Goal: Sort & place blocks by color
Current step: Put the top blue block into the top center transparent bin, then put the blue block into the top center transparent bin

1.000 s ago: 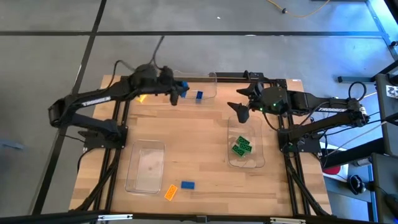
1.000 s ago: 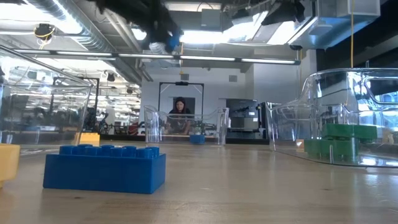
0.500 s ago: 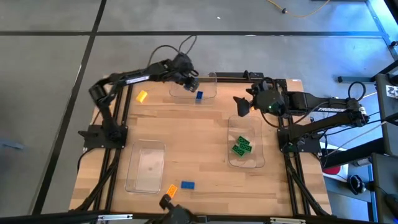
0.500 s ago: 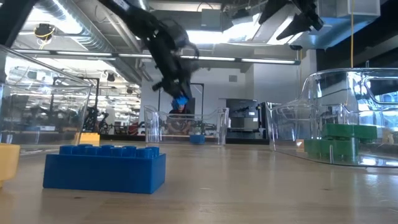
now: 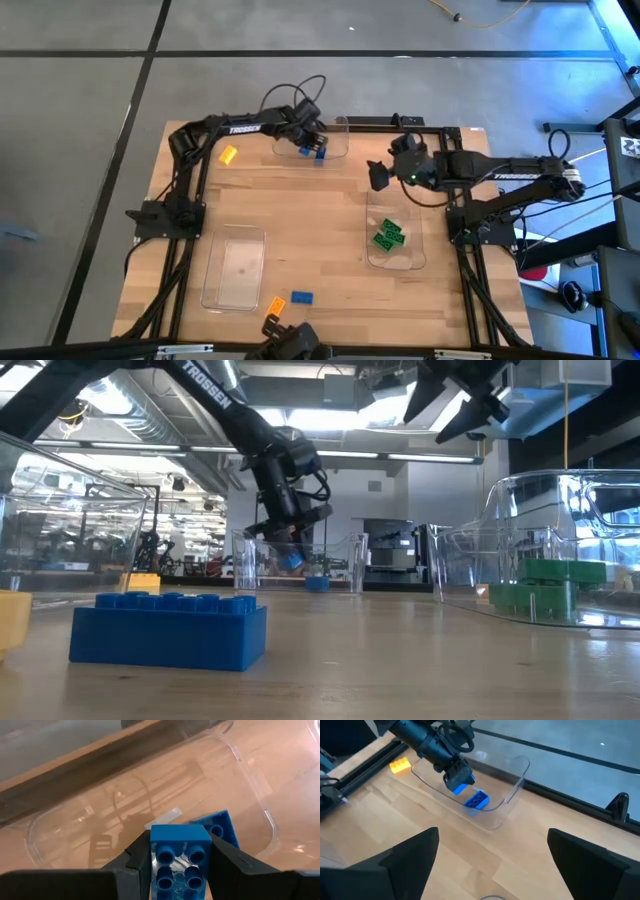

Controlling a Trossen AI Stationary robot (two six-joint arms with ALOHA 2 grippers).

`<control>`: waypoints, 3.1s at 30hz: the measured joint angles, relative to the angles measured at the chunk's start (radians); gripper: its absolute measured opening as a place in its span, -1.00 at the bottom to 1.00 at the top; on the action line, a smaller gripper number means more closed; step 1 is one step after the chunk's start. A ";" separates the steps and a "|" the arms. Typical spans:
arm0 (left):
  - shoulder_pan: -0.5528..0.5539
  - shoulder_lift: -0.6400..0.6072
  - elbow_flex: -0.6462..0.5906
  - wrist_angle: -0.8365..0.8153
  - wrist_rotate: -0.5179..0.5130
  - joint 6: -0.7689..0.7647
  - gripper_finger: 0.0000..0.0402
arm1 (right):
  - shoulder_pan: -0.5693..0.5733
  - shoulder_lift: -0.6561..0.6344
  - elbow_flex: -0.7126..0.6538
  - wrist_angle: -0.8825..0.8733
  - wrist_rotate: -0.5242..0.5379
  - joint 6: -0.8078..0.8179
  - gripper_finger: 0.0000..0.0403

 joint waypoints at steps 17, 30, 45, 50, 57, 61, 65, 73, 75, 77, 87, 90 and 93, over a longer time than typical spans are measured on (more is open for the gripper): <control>0.018 -0.009 0.000 -0.001 0.057 0.001 0.41 | -0.022 0.015 0.000 0.019 -0.003 0.026 0.86; -0.008 -0.417 -0.032 0.048 0.101 0.155 0.41 | -0.027 0.011 0.001 0.140 -0.087 -0.088 0.86; -0.460 -0.898 -0.521 0.523 -0.037 0.140 0.41 | -0.027 0.011 0.002 0.311 -0.320 -0.272 0.86; -0.542 -0.913 -0.547 0.516 -0.003 0.185 0.41 | -0.027 0.011 0.002 0.332 -0.353 -0.320 0.86; -0.599 -0.913 -0.548 0.492 0.054 0.377 0.41 | -0.045 0.011 0.002 0.324 -0.419 -0.306 0.86; -0.603 -0.913 -0.540 0.448 0.118 0.393 0.41 | -0.044 0.010 0.002 0.322 -0.495 -0.294 0.86; -0.650 -0.870 -0.436 0.244 0.098 0.376 0.41 | -0.044 0.009 0.002 0.275 -0.533 -0.293 0.86; -0.879 -0.670 -0.217 -0.099 -0.038 0.328 0.41 | -0.045 0.009 0.002 0.202 -0.490 -0.362 0.86; -0.945 -0.603 -0.189 -0.107 -0.048 0.318 0.41 | -0.045 0.009 0.002 0.197 -0.462 -0.386 0.86; -1.005 -0.531 -0.167 -0.108 -0.045 0.326 0.41 | -0.045 0.009 0.002 0.189 -0.442 -0.400 0.86; -1.164 -0.200 -0.122 -0.074 -0.056 0.265 0.41 | -0.045 0.009 0.002 0.147 -0.430 -0.459 0.86; -1.169 -0.144 -0.122 -0.060 -0.052 0.167 0.41 | -0.045 0.009 0.002 0.146 -0.430 -0.480 0.86; -1.169 -0.106 -0.121 -0.061 -0.071 0.111 0.41 | -0.045 0.009 0.002 0.145 -0.430 -0.485 0.86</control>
